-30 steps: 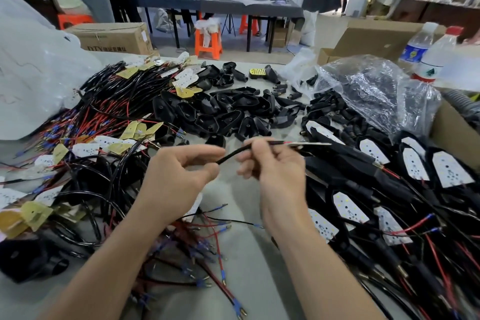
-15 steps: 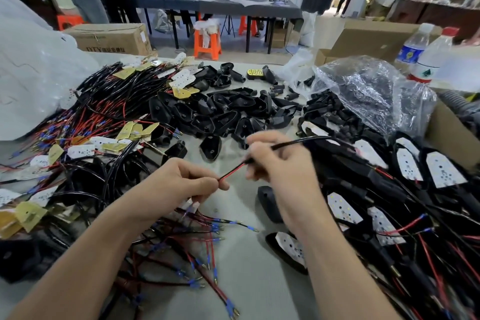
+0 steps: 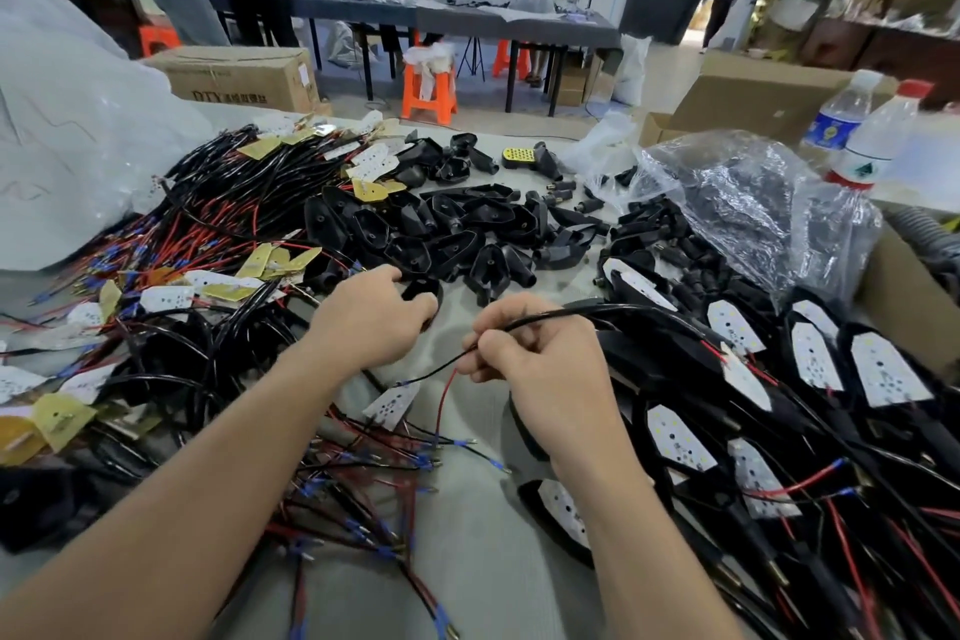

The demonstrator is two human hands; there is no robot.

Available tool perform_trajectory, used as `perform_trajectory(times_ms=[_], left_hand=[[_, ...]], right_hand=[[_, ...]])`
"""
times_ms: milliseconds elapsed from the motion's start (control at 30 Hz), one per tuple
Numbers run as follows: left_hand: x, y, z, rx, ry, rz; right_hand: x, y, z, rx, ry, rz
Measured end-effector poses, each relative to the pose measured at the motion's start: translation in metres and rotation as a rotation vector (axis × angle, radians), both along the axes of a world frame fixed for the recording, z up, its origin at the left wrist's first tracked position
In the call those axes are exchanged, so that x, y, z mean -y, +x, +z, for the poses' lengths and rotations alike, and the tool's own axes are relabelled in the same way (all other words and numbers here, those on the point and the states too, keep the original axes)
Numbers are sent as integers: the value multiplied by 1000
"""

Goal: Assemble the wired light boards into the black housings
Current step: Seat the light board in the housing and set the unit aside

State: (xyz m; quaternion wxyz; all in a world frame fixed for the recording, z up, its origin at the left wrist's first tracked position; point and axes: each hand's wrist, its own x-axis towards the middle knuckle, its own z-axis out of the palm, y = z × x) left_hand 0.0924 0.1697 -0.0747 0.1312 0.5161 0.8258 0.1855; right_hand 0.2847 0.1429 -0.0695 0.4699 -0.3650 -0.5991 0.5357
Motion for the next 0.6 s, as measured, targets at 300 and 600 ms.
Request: perform_trajectory(times_ms=[300, 600], left_hand=[[-27, 13, 10, -31, -87, -40], [27, 5, 11, 1102, 349, 90]], right_hand=[[-6, 10, 5, -156, 37, -132], [-8, 12, 6, -157, 52, -216]])
